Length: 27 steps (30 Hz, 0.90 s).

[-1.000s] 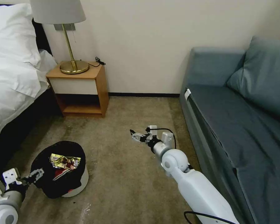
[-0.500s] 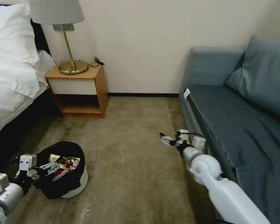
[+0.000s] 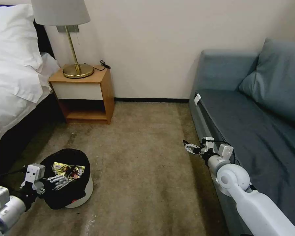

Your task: Pick up the trash bin, then pick up the garbage on the floor and place it into the trash bin.

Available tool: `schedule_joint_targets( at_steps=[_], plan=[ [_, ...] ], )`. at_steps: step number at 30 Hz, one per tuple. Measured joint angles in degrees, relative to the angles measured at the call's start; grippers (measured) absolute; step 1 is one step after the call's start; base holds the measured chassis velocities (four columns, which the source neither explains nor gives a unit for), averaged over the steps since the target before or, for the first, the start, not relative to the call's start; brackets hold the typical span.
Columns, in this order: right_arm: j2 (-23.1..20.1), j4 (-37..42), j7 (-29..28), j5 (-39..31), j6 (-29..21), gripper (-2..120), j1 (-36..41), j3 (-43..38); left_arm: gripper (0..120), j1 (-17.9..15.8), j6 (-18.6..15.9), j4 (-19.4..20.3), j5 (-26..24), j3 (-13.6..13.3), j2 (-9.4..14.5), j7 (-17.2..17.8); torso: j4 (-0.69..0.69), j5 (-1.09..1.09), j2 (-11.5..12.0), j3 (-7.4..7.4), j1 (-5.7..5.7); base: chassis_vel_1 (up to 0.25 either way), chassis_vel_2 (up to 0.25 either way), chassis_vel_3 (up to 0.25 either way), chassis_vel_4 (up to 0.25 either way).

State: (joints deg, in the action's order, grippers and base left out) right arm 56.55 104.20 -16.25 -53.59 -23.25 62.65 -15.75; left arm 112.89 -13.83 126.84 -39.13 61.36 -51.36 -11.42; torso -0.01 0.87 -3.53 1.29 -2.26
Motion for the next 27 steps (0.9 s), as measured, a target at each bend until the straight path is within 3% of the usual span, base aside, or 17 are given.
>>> schedule_joint_targets(
  at_steps=[27],
  plan=[
    [0.15,-0.04,0.07,0.18,-0.01,100,-0.12,0.17,100,-0.15,0.00,-0.14,-0.09,-0.12,-0.11,0.42,-0.01,0.00,0.00,0.00,0.00,0.000,0.000,0.000,0.000]
  ],
)
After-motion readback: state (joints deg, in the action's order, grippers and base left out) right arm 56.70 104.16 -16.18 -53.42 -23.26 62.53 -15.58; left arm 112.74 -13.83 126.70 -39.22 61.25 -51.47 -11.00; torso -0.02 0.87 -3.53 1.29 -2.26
